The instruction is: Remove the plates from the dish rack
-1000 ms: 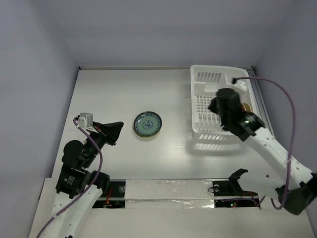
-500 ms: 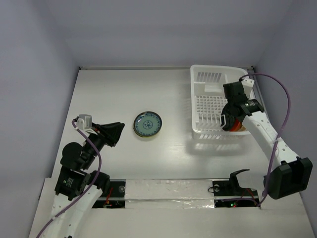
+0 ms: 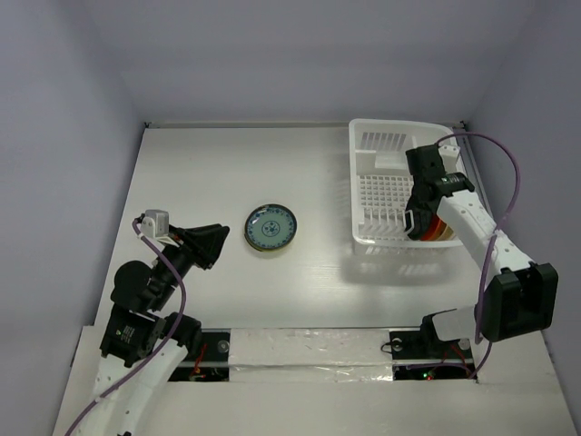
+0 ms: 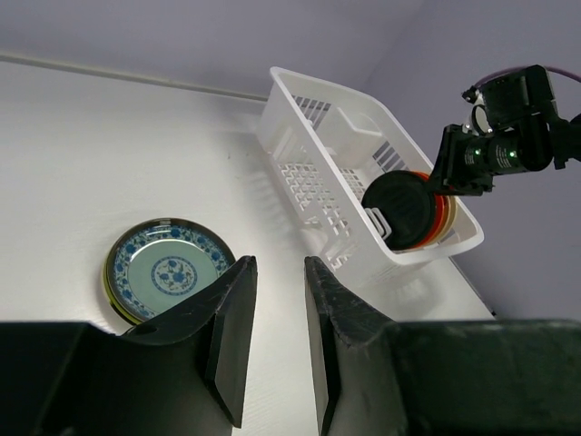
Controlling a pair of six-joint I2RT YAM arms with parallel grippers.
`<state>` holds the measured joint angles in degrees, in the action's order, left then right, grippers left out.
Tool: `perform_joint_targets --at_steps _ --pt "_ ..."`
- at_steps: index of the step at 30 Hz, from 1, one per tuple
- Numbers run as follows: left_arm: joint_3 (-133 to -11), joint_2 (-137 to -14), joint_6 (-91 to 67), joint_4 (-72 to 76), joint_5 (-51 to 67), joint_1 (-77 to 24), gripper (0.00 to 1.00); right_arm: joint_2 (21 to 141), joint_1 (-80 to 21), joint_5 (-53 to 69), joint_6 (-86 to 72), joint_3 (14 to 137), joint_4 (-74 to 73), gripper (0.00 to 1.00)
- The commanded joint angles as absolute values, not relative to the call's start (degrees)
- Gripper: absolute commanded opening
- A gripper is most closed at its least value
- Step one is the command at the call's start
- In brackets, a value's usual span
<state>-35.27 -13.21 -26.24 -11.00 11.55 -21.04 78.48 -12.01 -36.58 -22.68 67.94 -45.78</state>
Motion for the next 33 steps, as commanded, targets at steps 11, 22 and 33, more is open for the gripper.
perform_joint_targets --at_steps 11,22,33 --pt "-36.1 -12.7 -26.3 -8.6 11.9 -21.5 0.25 84.5 -11.6 -42.4 -21.9 72.2 -47.0 0.18" --pt "-36.0 -12.5 -26.4 -8.6 11.6 -21.5 0.26 84.1 -18.7 -48.6 -21.3 75.8 -53.5 0.01" --pt "-36.0 -12.7 -26.4 -8.5 11.8 -21.5 0.26 84.0 -24.4 -56.6 -24.6 79.3 -58.3 0.00"
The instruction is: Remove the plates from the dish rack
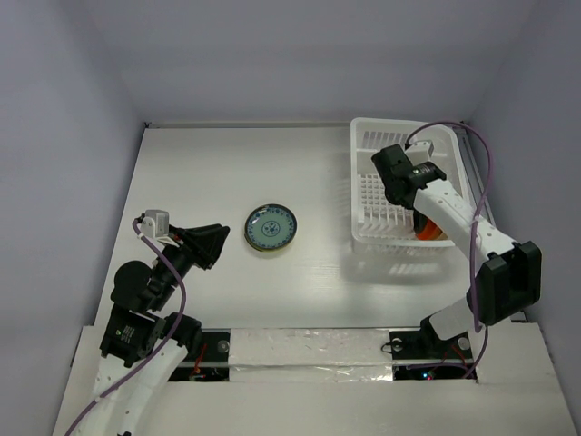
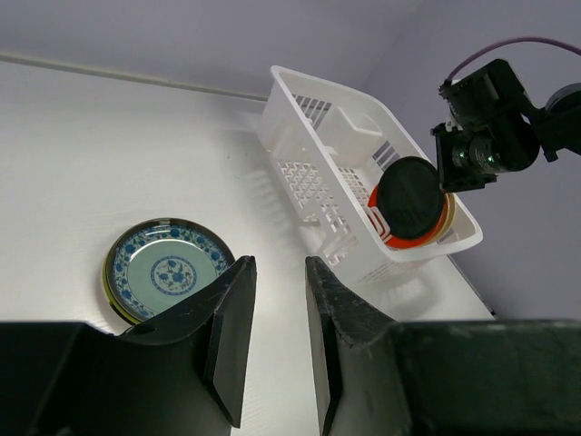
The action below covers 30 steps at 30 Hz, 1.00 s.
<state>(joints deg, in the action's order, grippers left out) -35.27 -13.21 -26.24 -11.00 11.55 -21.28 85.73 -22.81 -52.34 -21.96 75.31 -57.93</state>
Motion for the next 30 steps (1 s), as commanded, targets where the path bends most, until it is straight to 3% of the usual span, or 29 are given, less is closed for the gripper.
perform_joint_targets --at_steps 1,11,15,18,27,30 --pt "-36.1 -12.8 -26.4 -8.6 11.9 -21.5 0.26 83.4 -25.0 -56.6 -24.8 80.5 -58.5 0.00" --pt "-36.1 -13.0 -26.5 -8.8 11.4 -21.5 0.26 71.6 -31.1 -49.0 -25.1 92.4 -57.8 0.00" --pt "-36.1 -13.4 -26.4 -8.8 11.4 -21.5 0.26 70.0 -35.9 -33.2 -24.6 90.1 -49.3 0.00" --pt "-36.1 -13.7 -26.5 -9.1 10.9 -21.5 0.26 72.0 -39.9 -20.9 -26.0 84.8 -37.0 0.00" --pt "-36.0 -14.3 -26.9 -9.1 9.7 -21.5 0.26 88.8 -43.9 -3.4 -32.7 81.6 -15.7 0.00" --pt "-36.0 -14.7 -26.8 -9.0 9.7 -21.0 0.26 94.4 -45.4 -2.6 -35.0 81.5 -12.4 0.00"
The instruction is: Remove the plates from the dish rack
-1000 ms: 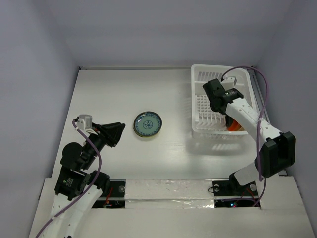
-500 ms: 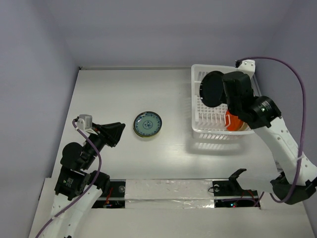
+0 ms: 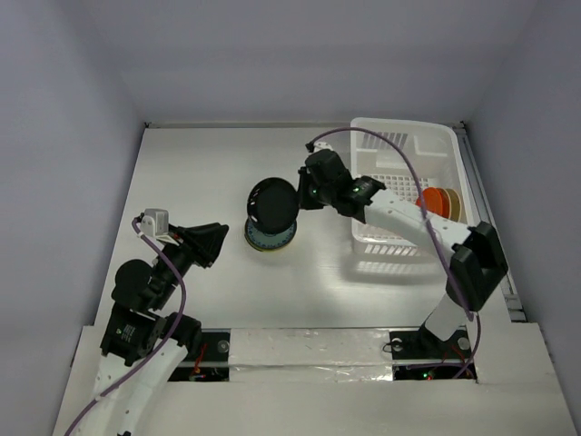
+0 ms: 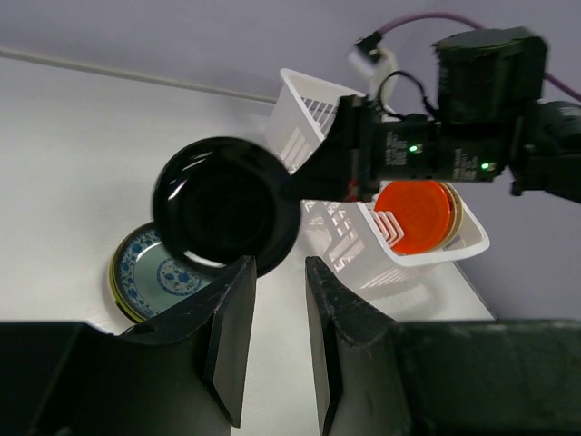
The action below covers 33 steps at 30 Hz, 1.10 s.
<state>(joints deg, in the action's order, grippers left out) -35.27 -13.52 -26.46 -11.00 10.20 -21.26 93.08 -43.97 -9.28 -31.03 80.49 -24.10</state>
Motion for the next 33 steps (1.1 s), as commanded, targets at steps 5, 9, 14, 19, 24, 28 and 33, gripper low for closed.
perform_joint_targets --at_steps 5,9,14,19,24,28,33 --pt "-36.0 -15.2 -26.8 -9.0 9.8 -20.5 0.26 100.7 -45.4 -1.4 -37.4 79.4 -7.6 0.00" --pt "-36.0 -15.2 -26.8 -9.1 9.8 -20.5 0.26 104.4 -45.4 -1.9 -37.9 78.6 -7.2 0.00" --pt "-35.9 -14.9 -26.8 -9.1 9.9 -20.5 0.26 102.8 -45.4 -3.8 -41.3 72.8 -3.7 0.00" --pt "-35.9 -14.6 -26.8 -9.0 10.1 -20.5 0.26 102.2 -45.4 -5.9 -44.4 68.3 -1.2 0.07" --pt "-35.9 -14.2 -26.8 -9.0 10.1 -20.5 0.26 99.8 -45.4 -8.2 -44.3 66.5 -2.9 0.50" --pt "-35.9 -14.0 -26.8 -8.9 10.4 -20.5 0.26 93.4 -45.4 -12.2 -42.2 67.7 -8.2 0.59" --pt "-35.9 -13.4 -26.8 -8.9 10.3 -20.5 0.26 84.6 -45.4 -22.7 -39.9 68.7 -15.8 0.41"
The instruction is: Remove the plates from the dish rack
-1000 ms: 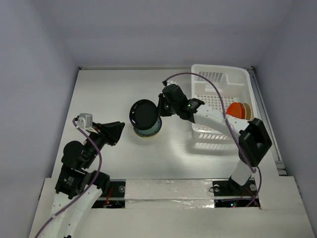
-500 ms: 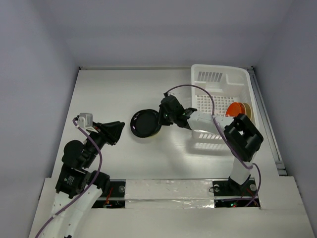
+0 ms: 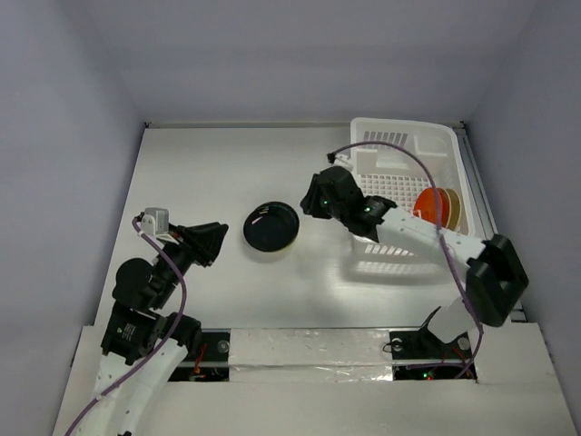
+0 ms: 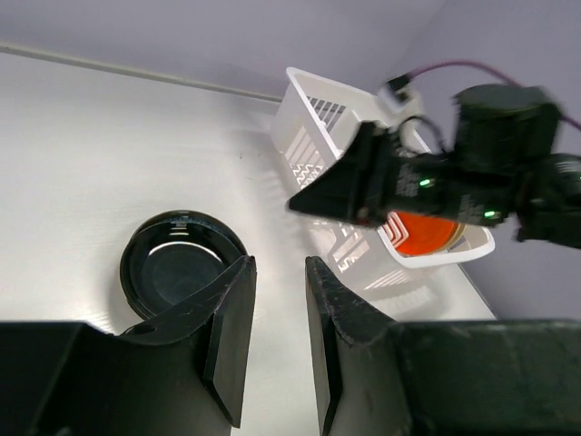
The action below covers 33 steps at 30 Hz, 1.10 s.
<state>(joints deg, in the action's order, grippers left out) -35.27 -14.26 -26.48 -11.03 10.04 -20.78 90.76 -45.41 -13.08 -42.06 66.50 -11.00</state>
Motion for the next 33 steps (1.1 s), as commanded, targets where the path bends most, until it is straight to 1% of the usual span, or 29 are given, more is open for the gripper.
perform_joint_targets --at_steps 1,2,3,4,5,7,8,11,12,13,16,17,19,22,25,28,33 --pt "-35.9 -13.5 -26.8 -8.9 10.5 -20.5 0.26 83.3 -45.4 -28.2 -39.7 69.3 -20.3 0.31" --pt "-35.9 -13.4 -26.8 -8.7 10.5 -20.5 0.26 80.9 -44.7 -31.3 -39.5 69.7 -22.8 0.11" --pt "-35.8 -13.3 -26.7 -8.6 10.6 -20.5 0.26 79.6 -44.1 -34.1 -39.4 69.6 -25.0 0.02" --pt "-35.8 -13.1 -26.8 -8.7 10.8 -20.5 0.26 78.4 -43.3 -39.6 -39.5 69.3 -29.5 0.00" --pt "-35.9 -13.0 -26.8 -8.7 10.8 -20.5 0.26 77.2 -40.2 -41.2 -39.6 68.6 -31.9 0.00" --pt "-35.9 -12.4 -26.7 -8.6 10.9 -20.5 0.26 73.1 -36.1 -43.3 -39.2 67.2 -36.3 0.00" --pt "-35.8 -12.3 -26.7 -8.5 10.9 -20.5 0.26 71.6 -31.4 -43.9 -38.5 65.6 -37.3 0.00" --pt "-35.9 -11.7 -26.7 -8.6 10.8 -21.0 0.26 66.8 -24.5 -44.9 -35.1 63.7 -40.2 0.00" --pt "-35.9 -11.3 -26.8 -8.5 10.7 -21.0 0.26 66.2 -20.9 -45.0 -33.3 63.4 -40.9 0.00" --pt "-35.9 -11.2 -26.7 -8.5 10.8 -21.6 0.26 65.7 -19.8 -46.5 -32.4 63.4 -41.9 0.02" --pt "-35.9 -10.9 -26.7 -8.6 10.6 -22.1 0.26 67.1 -16.2 -50.0 -31.0 64.9 -45.5 0.22" --pt "-36.0 -10.9 -26.6 -8.7 10.5 -22.8 0.26 68.8 -15.5 -50.2 -30.2 65.4 -46.1 0.31" --pt "-36.0 -10.9 -26.7 -8.8 10.4 -22.8 0.26 69.9 -13.2 -48.8 -28.0 65.5 -45.1 0.35" --pt "-35.9 -10.6 -26.7 -8.8 10.2 -23.4 0.27 71.2 -10.5 -44.3 -24.0 65.1 -42.8 0.36" --pt "-36.1 -10.5 -26.7 -8.9 10.0 -23.4 0.27 72.2 -9.9 -41.0 -22.8 65.3 -41.1 0.35" --pt "-36.1 -10.4 -26.6 -9.0 10.0 -23.9 0.27 74.0 -9.9 -42.3 -22.9 65.3 -41.0 0.35" --pt "-36.0 -10.5 -26.6 -9.0 10.0 -23.9 0.27 76.1 -9.9 -40.8 -22.5 65.7 -40.3 0.35"
